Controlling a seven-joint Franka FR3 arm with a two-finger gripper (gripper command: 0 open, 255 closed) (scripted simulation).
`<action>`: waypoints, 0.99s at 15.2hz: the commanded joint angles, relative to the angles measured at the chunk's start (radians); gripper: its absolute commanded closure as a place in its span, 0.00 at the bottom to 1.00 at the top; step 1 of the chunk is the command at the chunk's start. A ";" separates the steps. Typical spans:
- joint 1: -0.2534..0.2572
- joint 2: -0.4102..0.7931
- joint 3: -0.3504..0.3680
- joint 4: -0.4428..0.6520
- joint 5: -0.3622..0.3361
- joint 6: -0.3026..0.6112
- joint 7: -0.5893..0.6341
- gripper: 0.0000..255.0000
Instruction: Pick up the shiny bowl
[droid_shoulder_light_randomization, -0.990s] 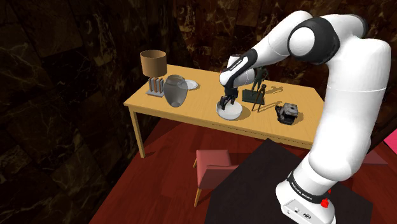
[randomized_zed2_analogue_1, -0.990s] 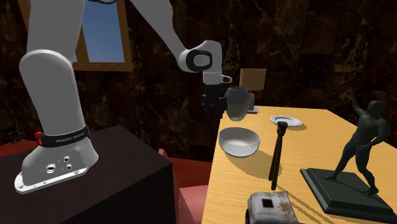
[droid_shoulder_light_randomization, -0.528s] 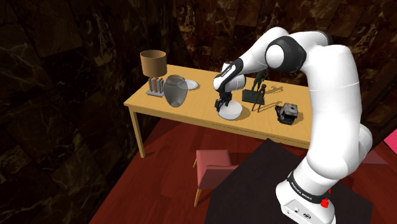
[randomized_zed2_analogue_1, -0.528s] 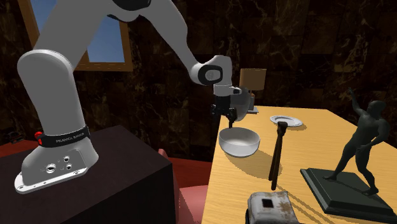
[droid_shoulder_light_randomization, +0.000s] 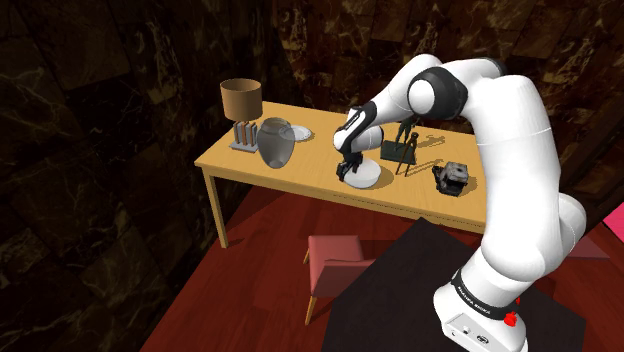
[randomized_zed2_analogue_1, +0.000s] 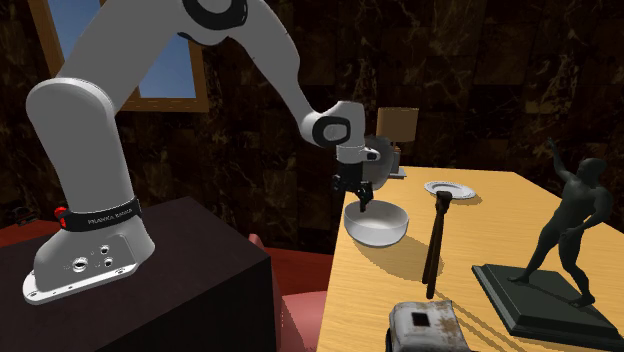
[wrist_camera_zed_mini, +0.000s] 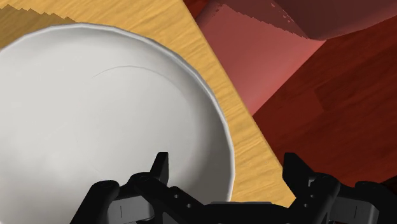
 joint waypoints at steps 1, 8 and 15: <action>0.000 0.003 0.001 0.000 0.001 0.003 0.000 1.00; 0.000 0.003 0.001 0.000 0.001 0.003 0.000 1.00; 0.009 -0.051 -0.011 -0.013 -0.010 -0.037 0.006 1.00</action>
